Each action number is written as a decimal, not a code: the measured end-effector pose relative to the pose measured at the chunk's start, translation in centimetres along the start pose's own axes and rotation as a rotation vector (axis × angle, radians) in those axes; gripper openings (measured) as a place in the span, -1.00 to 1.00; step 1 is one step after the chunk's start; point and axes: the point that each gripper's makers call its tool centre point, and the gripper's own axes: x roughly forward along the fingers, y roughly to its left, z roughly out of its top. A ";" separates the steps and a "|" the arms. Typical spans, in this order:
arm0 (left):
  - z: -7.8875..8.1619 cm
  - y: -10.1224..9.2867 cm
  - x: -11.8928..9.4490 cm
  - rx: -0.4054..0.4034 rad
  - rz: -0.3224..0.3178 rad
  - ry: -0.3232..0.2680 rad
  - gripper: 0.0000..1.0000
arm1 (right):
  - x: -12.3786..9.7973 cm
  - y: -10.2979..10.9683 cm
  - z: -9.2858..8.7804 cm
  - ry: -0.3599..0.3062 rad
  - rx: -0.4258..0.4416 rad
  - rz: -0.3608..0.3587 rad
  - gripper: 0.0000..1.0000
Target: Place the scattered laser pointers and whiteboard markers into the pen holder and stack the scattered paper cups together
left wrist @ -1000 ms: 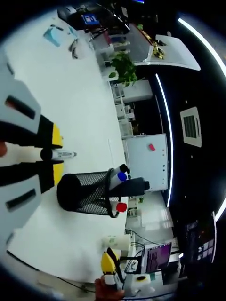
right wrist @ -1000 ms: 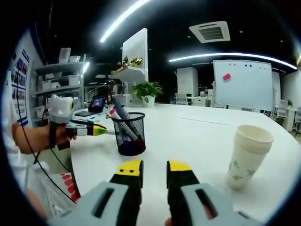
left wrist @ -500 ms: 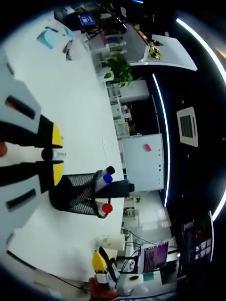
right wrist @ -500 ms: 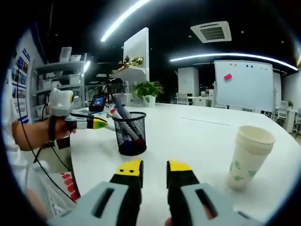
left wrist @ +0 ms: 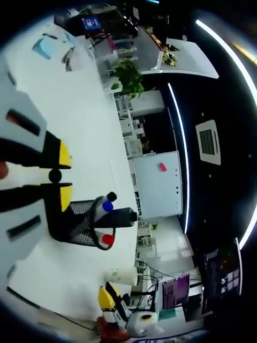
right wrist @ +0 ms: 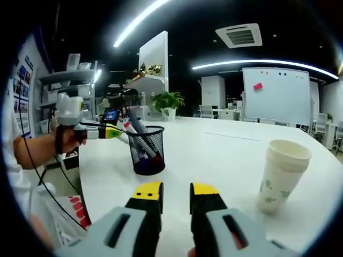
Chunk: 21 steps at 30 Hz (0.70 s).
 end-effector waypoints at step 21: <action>1.7 -0.1 -0.2 0.031 -0.031 -0.022 -0.78 | 0.1 0.2 -0.5 0.015 -0.005 0.004 -0.62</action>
